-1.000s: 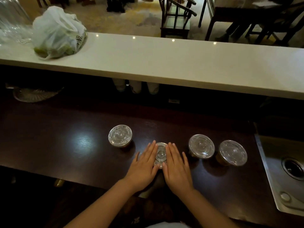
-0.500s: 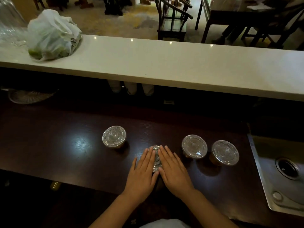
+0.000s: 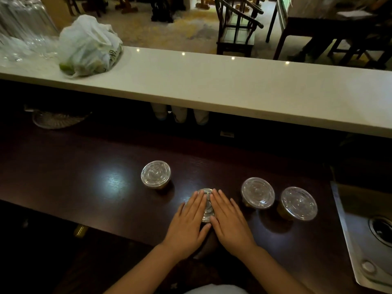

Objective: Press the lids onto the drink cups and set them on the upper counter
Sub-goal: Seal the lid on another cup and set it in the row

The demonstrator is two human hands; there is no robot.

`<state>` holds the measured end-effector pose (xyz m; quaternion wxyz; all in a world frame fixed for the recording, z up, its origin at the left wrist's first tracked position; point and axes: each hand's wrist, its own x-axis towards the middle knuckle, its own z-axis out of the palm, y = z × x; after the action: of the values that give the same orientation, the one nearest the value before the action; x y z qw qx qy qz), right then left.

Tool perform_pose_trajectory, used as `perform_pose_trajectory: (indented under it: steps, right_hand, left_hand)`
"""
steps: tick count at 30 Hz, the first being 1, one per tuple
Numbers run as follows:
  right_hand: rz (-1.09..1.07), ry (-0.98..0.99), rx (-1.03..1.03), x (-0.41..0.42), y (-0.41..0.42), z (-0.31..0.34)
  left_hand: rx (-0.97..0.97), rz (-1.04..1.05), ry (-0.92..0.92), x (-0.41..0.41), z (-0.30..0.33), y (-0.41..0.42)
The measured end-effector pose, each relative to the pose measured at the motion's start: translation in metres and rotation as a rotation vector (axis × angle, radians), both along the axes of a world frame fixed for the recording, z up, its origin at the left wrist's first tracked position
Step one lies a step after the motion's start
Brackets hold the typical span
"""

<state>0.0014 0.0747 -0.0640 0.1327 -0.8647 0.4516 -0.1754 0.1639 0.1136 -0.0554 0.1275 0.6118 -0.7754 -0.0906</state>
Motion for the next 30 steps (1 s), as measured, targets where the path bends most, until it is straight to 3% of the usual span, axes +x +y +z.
perform_pose_trajectory:
  steps: [5, 10, 14, 18, 24, 27, 30]
  right_hand:
    - [0.153, 0.082, -0.153, -0.016, -0.003, 0.007]
    - [0.219, -0.05, -0.43, -0.011, -0.015, 0.008]
    - [0.346, -0.063, -0.498, -0.006, -0.025, 0.021]
    - [0.366, -0.055, -0.43, 0.001, -0.033, 0.03]
    - [0.177, -0.217, -0.195, 0.006, -0.032, 0.052]
    - [-0.053, -0.389, -0.126, 0.016, -0.03, 0.059]
    - [-0.282, -0.575, -0.006, 0.026, -0.03, 0.065]
  left_hand:
    - [0.0, -0.076, -0.088, 0.009, 0.007, -0.007]
    - [-0.006, -0.056, 0.035, 0.01, 0.002, -0.011]
    - [-0.016, 0.068, 0.254, 0.006, 0.001, -0.006]
    - [0.012, 0.397, 0.564, -0.008, 0.004, 0.003]
    - [0.279, 0.819, 1.141, -0.021, 0.019, 0.003]
    - [0.276, 0.838, 1.387, -0.021, 0.029, -0.001]
    - [0.164, 0.737, 1.403, -0.021, 0.048, -0.002]
